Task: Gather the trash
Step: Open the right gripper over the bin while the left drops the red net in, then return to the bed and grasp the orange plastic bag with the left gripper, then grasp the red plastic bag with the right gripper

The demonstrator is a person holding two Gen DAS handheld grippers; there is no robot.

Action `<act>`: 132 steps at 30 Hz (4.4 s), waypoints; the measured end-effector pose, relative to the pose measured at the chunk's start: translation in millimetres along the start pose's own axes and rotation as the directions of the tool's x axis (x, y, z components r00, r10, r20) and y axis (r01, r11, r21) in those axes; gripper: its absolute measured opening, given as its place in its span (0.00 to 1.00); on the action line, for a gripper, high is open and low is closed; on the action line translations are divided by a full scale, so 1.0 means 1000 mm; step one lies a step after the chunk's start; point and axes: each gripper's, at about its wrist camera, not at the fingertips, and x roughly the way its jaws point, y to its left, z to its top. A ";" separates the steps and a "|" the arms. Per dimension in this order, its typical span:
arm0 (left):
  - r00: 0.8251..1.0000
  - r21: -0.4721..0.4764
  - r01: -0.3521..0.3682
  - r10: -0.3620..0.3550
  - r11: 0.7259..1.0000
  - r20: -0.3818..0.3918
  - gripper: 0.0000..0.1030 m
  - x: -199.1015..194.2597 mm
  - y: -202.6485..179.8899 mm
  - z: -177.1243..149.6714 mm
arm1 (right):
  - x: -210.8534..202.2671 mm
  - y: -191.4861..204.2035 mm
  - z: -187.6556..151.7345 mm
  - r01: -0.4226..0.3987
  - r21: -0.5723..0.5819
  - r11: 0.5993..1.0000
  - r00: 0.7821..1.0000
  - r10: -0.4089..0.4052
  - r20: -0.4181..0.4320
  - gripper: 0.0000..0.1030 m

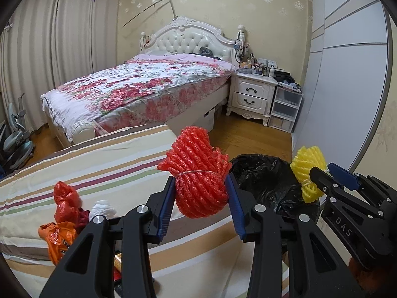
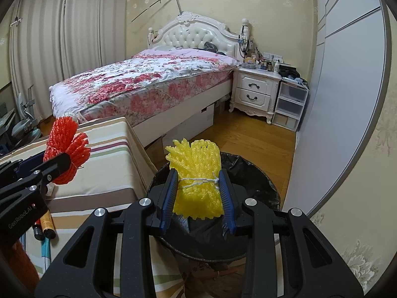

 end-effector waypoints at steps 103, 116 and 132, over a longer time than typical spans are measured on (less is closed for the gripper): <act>0.930 -0.275 -0.365 0.332 0.890 -0.161 0.35 -0.094 0.236 -0.093 | -0.014 0.224 -0.018 -0.375 -0.257 0.891 0.926 0.345 -0.157 0.50; 0.848 -0.356 -0.530 0.496 0.770 -0.189 0.35 -0.128 0.333 -0.108 | 0.012 0.316 -0.004 -0.460 -0.311 0.832 0.885 0.402 -0.235 0.49; 0.841 -0.383 -0.541 0.495 0.749 -0.220 0.35 -0.130 0.350 -0.125 | 0.053 0.347 -0.020 -0.425 -0.325 0.845 0.887 0.317 -0.334 0.37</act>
